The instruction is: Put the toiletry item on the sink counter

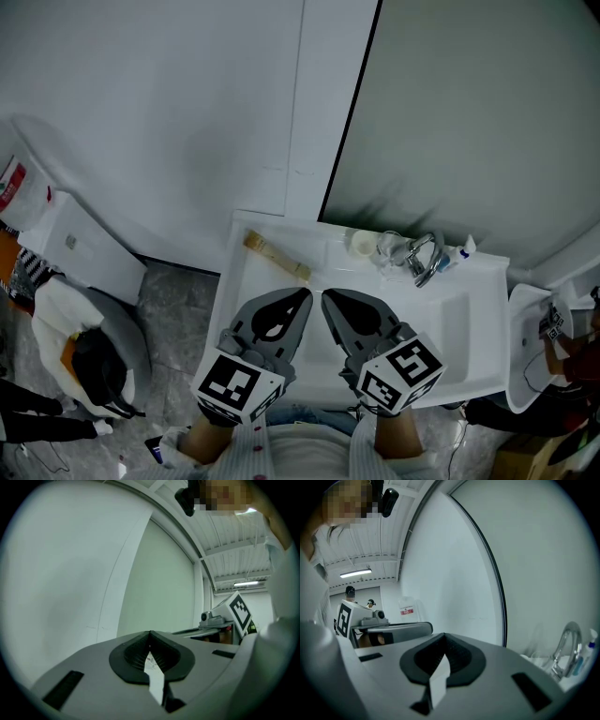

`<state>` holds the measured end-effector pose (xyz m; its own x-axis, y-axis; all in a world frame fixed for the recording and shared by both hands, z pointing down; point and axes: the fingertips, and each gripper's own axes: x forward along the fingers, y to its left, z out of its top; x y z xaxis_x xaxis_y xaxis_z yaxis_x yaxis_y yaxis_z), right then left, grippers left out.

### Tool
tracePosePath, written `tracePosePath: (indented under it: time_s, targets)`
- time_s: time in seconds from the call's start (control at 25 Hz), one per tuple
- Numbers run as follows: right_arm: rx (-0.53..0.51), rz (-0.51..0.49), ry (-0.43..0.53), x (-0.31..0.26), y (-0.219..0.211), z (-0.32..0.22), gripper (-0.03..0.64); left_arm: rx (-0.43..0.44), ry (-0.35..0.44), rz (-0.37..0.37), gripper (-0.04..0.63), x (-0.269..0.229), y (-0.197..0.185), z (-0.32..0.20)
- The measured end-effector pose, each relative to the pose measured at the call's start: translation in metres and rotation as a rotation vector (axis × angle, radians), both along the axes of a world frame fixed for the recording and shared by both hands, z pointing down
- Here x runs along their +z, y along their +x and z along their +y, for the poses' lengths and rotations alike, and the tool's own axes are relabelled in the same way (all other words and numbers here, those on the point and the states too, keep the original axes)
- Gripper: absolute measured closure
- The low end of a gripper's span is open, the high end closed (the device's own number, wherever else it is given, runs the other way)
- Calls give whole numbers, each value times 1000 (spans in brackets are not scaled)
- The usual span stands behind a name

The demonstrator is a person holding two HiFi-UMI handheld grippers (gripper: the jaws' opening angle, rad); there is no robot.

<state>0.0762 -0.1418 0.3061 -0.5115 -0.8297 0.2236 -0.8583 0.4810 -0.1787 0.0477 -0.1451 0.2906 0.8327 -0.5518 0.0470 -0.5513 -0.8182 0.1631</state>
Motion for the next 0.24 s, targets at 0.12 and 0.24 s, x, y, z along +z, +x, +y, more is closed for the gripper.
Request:
tracePosePath:
  time_s: [0.12,0.24]
  targets:
    - [-4,1,-4,1,0,-2,607,-3,-5,-2,578,1,-1,-2]
    - [-7,2,-8,3,-1,-4,607,-5,-8,-5,578,4,-1,-4]
